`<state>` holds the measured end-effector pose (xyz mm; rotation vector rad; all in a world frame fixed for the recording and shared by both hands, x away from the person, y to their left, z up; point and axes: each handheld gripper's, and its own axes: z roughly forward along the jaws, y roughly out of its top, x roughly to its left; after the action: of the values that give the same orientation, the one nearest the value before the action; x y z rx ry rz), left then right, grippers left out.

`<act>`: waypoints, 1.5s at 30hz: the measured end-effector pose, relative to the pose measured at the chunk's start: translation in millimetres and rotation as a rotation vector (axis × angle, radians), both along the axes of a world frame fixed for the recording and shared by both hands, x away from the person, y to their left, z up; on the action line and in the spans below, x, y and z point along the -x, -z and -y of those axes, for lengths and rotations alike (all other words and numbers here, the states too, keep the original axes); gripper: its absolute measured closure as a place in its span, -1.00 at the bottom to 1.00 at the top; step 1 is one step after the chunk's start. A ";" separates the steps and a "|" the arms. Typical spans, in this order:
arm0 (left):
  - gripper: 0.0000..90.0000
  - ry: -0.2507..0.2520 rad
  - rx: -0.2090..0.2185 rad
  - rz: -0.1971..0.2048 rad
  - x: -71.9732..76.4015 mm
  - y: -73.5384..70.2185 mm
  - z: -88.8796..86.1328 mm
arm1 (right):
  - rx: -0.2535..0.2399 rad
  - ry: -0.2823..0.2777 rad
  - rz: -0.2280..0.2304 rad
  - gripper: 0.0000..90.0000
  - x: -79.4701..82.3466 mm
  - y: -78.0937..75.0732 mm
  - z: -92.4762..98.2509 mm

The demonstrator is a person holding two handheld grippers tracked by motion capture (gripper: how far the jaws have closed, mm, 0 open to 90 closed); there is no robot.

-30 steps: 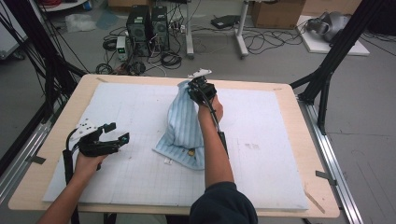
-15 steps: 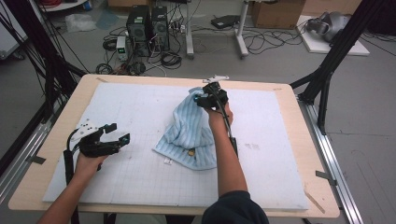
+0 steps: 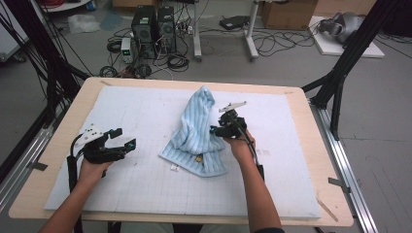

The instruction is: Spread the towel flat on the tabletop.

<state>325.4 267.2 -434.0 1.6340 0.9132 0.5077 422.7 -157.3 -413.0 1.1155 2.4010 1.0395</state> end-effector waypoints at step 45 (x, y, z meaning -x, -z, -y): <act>-0.40 0.104 -0.006 -0.032 -12.8 -8.3 37.3 | 0.040 0.299 0.241 -0.05 92.0 -0.3 94.1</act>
<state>338.1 229.9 -425.7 1.6895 0.8455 0.4144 330.8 -251.5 -412.7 1.2133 1.9866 0.9596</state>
